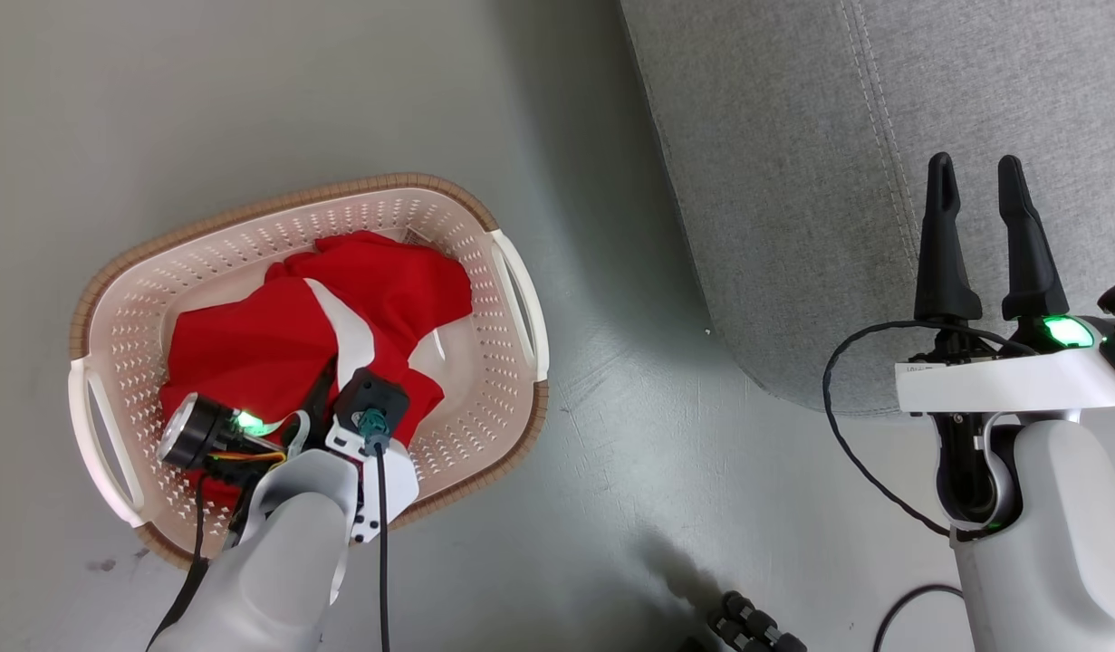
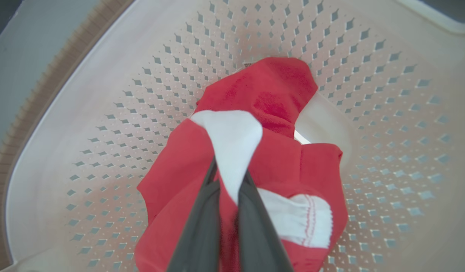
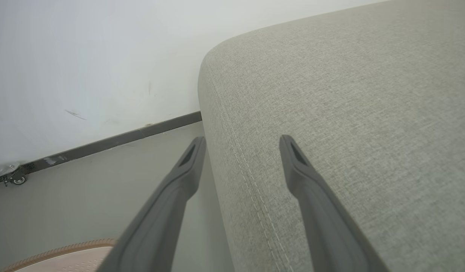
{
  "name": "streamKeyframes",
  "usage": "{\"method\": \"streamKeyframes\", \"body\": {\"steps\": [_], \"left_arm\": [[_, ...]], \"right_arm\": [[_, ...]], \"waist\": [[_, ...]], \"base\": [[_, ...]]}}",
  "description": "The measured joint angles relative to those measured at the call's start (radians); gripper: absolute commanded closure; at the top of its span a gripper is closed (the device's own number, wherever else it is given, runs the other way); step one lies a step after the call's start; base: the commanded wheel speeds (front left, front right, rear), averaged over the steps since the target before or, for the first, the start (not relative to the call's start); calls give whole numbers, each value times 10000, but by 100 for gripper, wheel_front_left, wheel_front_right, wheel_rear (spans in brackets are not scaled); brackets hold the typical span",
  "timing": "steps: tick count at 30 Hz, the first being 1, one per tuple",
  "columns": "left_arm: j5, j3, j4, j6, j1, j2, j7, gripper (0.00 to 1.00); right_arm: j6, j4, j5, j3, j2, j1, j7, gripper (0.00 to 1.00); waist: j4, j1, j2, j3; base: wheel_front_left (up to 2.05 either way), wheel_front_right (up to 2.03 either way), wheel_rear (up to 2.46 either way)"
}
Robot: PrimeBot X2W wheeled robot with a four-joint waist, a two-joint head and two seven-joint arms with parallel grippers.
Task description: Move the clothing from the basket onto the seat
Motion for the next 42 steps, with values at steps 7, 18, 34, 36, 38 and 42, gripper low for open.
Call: {"method": "streamKeyframes", "body": {"steps": [7,18,34,36,38,42], "left_arm": [[-127,63,-138,-38,-122,-56,-311,100],[-554,307,-673,-38,-121,-105,-746,100],[-1070,318,-3081,-232,12,-209,-826,100],[-1137,293,-3563,-337,38,-280,-834,100],[-1254,295,-4027,-395,125,-311,-836,100],[-1358,297,-4792,-393,515,-291,-872,100]], "right_arm": [[0,36,2,-42,0,-6,0,0],[0,100,-98,-86,0,-147,0,0],[0,102,-639,-341,-4,-156,-2,0],[0,102,-706,-345,-4,-158,-2,0],[0,102,-719,-334,-6,-158,-2,0],[0,98,-880,-314,-8,-160,-2,0]], "waist": [[72,0,0,-207],[320,0,0,-589],[742,0,0,-1438],[802,0,0,-1564],[863,0,0,-1698],[989,0,0,-1980]], "base": [[0,0,0],[0,0,0],[0,0,0],[0,0,0],[0,0,0],[0,0,0]]}}
